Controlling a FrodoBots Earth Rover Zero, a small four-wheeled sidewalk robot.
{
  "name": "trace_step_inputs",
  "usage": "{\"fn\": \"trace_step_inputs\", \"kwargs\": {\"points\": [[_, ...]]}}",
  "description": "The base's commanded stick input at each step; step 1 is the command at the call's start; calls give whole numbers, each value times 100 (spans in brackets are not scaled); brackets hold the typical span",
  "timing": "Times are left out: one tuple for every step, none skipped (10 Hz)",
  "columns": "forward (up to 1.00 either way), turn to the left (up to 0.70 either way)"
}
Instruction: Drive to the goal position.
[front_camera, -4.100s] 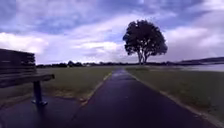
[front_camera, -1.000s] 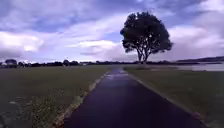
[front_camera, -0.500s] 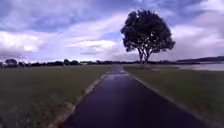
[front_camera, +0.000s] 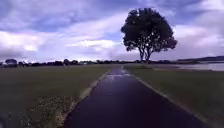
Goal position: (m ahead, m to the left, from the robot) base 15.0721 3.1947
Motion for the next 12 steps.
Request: {"fn": "trace_step_inputs", "kwargs": {"points": [[70,0],[70,0],[70,0],[70,0],[70,0],[70,0],[70,0],[70,0],[70,0],[70,0],[70,0],[70,0]]}}
